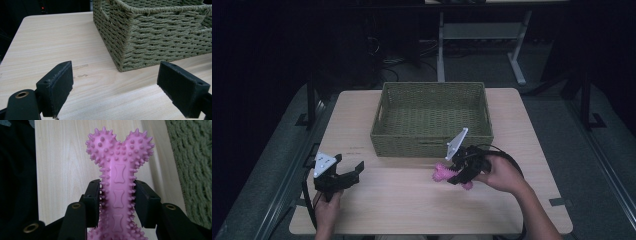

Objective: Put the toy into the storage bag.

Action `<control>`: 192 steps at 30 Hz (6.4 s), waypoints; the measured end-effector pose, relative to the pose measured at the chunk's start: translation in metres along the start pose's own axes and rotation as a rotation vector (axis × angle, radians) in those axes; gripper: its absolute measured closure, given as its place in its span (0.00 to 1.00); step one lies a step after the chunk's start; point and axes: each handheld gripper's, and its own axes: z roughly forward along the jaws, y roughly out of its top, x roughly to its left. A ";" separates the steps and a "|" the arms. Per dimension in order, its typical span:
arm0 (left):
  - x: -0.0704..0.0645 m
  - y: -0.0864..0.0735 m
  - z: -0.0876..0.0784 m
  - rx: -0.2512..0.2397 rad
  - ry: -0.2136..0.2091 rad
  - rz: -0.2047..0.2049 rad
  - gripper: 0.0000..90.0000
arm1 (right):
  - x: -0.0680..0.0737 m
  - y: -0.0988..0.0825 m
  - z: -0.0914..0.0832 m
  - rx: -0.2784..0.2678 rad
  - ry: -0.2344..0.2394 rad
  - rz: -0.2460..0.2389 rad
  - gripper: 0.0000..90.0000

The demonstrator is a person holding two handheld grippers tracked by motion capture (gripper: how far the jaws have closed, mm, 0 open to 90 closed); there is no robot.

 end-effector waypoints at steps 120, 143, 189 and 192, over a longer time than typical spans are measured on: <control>0.001 0.000 0.004 -0.004 -0.010 -0.014 0.14 | -0.160 0.038 -0.056 0.046 0.053 0.142 0.64; 0.003 0.000 0.003 -0.003 -0.005 -0.014 0.14 | -0.166 0.027 -0.031 0.064 0.074 0.163 0.64; 0.006 -0.001 0.003 -0.006 0.009 -0.023 0.14 | -0.170 0.024 0.017 0.144 0.087 0.220 0.63; 0.006 0.000 0.003 -0.010 0.010 -0.029 0.14 | -0.171 0.024 0.016 0.143 0.078 0.225 0.62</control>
